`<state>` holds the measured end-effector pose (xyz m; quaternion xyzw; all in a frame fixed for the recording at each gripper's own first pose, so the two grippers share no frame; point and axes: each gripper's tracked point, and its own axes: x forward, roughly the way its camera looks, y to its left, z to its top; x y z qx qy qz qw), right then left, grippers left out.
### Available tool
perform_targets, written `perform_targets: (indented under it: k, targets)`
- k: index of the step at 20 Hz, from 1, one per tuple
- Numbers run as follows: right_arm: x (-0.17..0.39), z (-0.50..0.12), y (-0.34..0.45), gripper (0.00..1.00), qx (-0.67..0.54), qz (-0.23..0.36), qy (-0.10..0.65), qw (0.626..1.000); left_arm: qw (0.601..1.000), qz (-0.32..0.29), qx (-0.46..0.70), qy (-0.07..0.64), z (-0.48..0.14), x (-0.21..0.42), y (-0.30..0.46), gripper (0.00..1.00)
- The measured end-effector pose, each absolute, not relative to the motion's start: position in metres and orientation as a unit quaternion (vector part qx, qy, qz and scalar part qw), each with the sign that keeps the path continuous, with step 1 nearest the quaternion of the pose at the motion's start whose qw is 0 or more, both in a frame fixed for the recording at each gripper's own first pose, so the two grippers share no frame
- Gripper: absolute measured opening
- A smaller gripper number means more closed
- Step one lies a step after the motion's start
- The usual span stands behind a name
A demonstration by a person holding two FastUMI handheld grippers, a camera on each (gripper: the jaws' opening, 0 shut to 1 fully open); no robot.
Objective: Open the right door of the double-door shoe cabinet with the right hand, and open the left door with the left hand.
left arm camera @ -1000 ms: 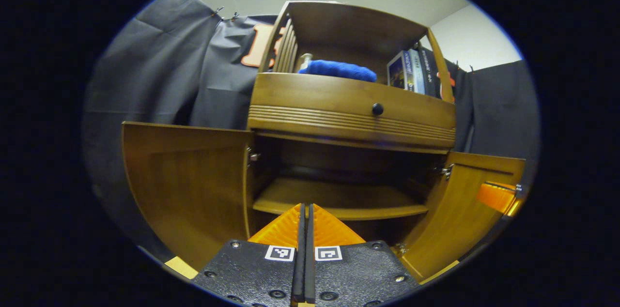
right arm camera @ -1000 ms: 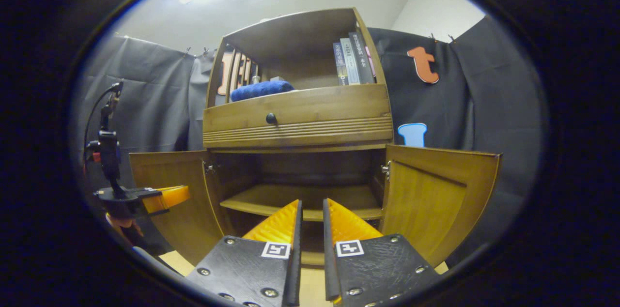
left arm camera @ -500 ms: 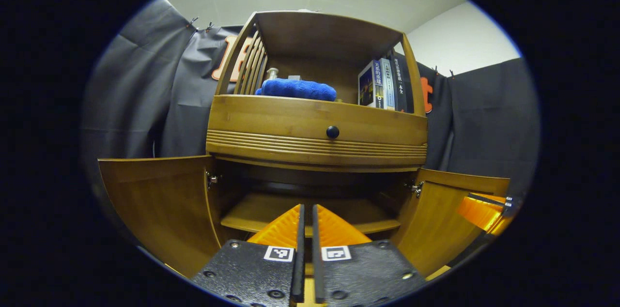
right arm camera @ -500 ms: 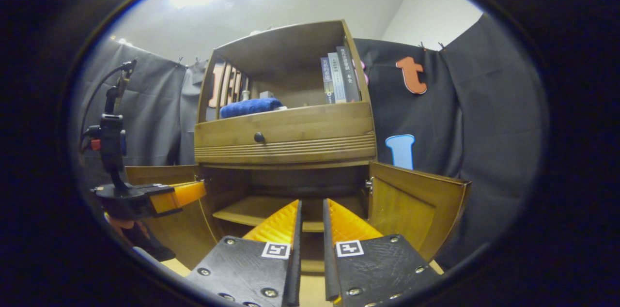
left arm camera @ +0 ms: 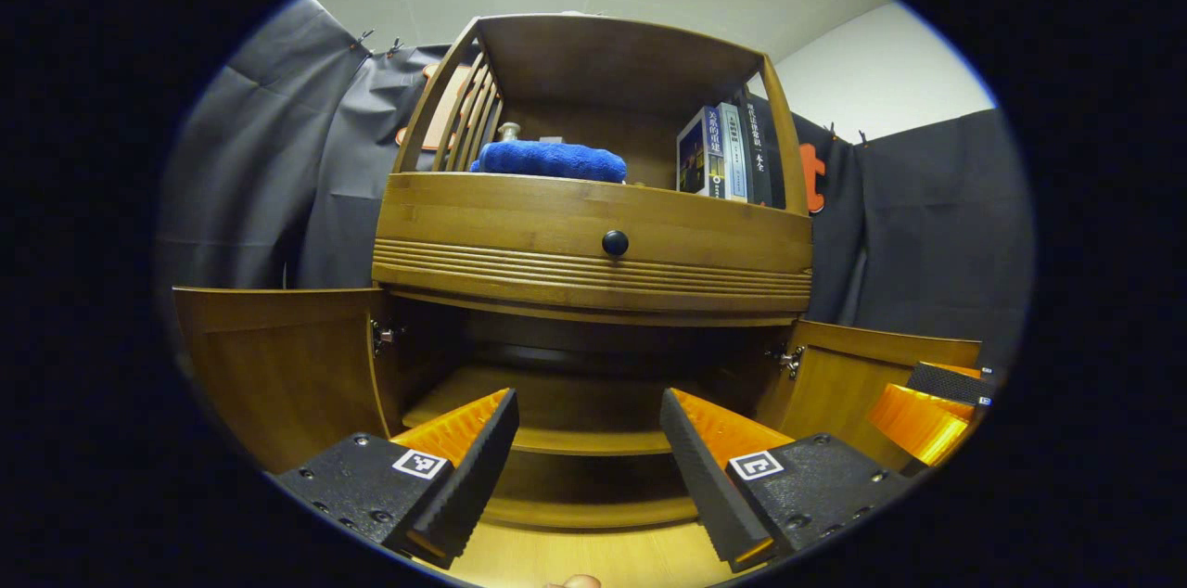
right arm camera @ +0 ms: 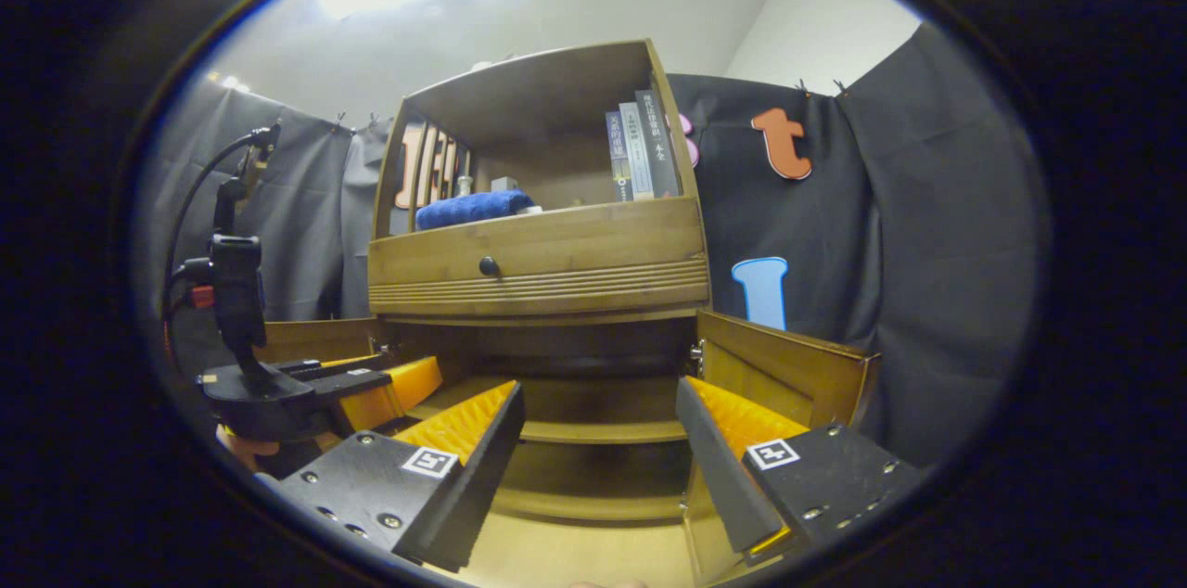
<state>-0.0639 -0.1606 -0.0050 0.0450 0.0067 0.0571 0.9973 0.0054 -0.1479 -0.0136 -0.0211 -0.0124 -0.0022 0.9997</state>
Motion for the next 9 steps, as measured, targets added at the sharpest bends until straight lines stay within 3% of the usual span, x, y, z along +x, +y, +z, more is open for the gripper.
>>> perform_targets:
  k: [3,4,6,8,9]
  targets:
    - [-0.068,-0.003,-0.162,0.98,0.037,0.054,0.001,0.998,1.000,-0.014,-0.025,-0.013,-0.012,0.014,-0.159,0.91]
    - [-0.070,-0.002,-0.164,0.98,0.037,0.053,-0.001,0.998,0.999,-0.017,-0.026,-0.015,-0.010,0.016,-0.163,0.95]
    - [-0.074,0.000,-0.167,0.98,0.037,0.051,-0.005,0.998,0.999,-0.027,-0.028,-0.021,-0.004,0.022,-0.173,0.91]
    - [-0.077,0.002,-0.175,0.98,0.038,0.043,-0.010,0.998,0.998,-0.041,-0.026,-0.026,0.001,0.027,-0.185,0.95]
    - [-0.078,0.004,-0.179,0.97,0.038,0.038,-0.012,0.998,0.998,-0.049,-0.023,-0.029,0.002,0.029,-0.192,0.91]
